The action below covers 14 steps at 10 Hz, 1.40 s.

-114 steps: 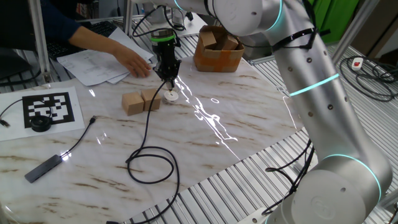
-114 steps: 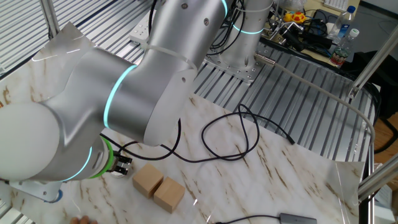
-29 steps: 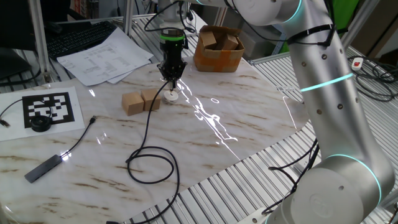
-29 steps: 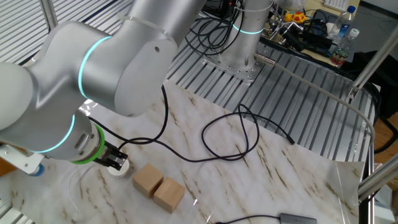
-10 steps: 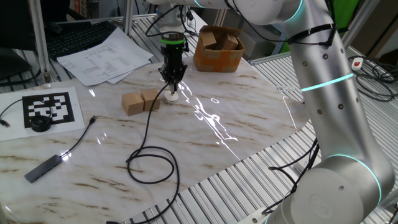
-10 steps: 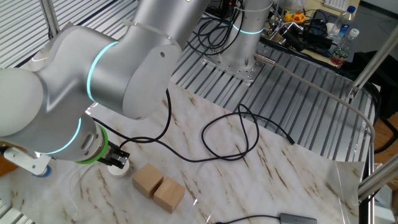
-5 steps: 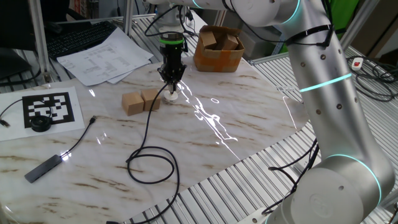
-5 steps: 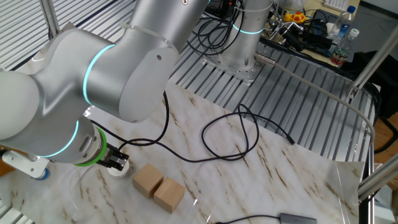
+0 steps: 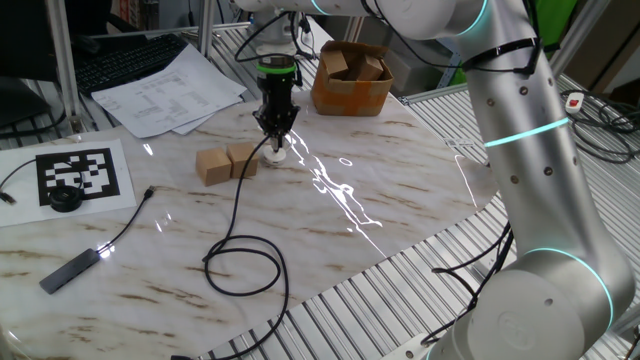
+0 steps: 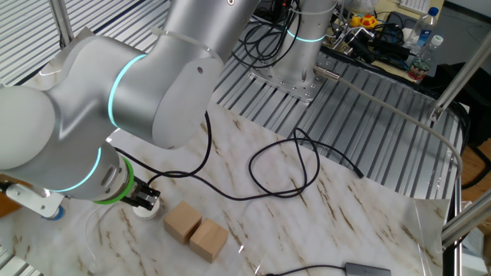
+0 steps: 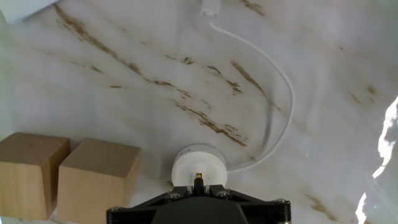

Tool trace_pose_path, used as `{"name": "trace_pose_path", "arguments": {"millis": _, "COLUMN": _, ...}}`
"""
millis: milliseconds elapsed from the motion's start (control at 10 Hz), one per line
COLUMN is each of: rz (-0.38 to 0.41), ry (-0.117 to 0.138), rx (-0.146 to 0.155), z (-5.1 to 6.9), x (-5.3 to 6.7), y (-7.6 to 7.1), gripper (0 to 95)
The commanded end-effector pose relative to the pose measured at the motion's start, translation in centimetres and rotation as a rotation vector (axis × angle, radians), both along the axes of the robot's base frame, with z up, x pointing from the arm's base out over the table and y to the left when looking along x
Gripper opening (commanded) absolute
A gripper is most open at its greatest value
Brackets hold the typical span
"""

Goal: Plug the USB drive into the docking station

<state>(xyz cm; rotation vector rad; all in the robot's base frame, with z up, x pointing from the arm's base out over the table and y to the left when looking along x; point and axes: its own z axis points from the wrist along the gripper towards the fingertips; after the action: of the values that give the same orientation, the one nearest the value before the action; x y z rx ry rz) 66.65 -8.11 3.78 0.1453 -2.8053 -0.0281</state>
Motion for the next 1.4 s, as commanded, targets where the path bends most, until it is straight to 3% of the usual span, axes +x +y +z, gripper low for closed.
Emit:
{"name": "trace_pose_path", "arguments": {"millis": 100, "rz": -0.005, "ry": 0.0, "rx": 0.003, "z": -0.29, "x": 0.22, "y": 0.15, "gripper": 0.0}}
{"name": "trace_pose_path", "arguments": {"millis": 900, "rz": -0.018, "ry": -0.002, "rx": 0.002, "z": -0.86, "x": 0.43, "y": 0.31, "gripper": 0.0}}
{"name": "trace_pose_path", "arguments": {"millis": 1100, "rz": -0.041, "ry": 0.003, "rx": -0.012, "z": -0.82, "x": 0.42, "y": 0.3, "gripper": 0.0}}
{"name": "trace_pose_path", "arguments": {"millis": 1300, "rz": -0.057, "ry": -0.003, "rx": -0.012, "z": -0.63, "x": 0.36, "y": 0.27, "gripper": 38.0}}
{"name": "trace_pose_path", "arguments": {"millis": 1400, "rz": -0.067, "ry": -0.006, "rx": -0.004, "z": -0.62, "x": 0.35, "y": 0.32, "gripper": 38.0}}
